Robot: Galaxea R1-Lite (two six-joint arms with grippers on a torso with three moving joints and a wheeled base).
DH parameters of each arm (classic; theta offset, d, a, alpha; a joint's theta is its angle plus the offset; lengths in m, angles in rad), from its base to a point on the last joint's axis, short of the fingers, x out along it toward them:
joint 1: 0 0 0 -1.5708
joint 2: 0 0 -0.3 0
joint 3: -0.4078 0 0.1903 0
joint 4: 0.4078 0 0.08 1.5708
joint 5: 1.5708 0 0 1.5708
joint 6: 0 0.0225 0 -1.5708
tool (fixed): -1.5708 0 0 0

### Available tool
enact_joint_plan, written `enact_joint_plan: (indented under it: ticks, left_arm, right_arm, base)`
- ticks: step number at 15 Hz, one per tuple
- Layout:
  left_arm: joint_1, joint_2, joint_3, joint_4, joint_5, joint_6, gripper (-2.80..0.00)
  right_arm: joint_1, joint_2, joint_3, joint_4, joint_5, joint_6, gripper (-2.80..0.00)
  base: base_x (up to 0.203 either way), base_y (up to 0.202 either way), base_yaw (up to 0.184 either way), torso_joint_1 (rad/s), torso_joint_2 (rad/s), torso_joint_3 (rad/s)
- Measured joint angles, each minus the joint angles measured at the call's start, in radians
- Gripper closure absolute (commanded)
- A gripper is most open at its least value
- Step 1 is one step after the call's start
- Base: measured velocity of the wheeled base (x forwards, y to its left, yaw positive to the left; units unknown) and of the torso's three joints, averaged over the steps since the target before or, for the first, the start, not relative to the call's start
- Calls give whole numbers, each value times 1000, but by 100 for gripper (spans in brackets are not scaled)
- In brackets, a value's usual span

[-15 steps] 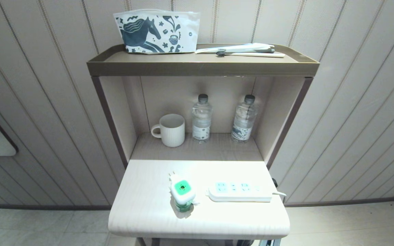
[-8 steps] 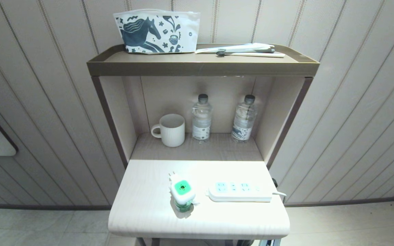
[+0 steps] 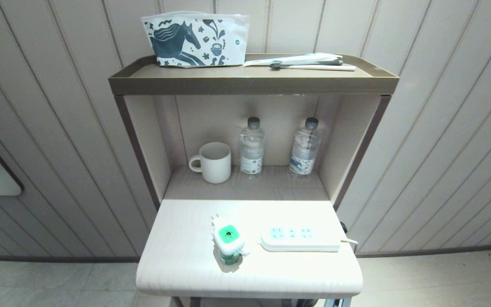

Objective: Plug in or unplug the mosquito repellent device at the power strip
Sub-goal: Pick up the mosquito repellent liquid

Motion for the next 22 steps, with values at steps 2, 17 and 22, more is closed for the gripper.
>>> enact_joint_plan:
  ticks: [2,17,22]
  left_arm:
    - [-2,0,0,0,-1,0,0]
    - [-2,0,0,0,1,-1,0]
    - [-2,0,1,0,1,0,0]
  right_arm:
    - [-3,0,0,0,0,-1,0]
    - [-3,-1,0,-4,0,-8,0]
    - [-1,0,-26,4,18,-18,0]
  base:
    - [0,198,1,0,2,4]
    - [0,115,-1,2,2,1]
    - [0,0,0,0,0,0]
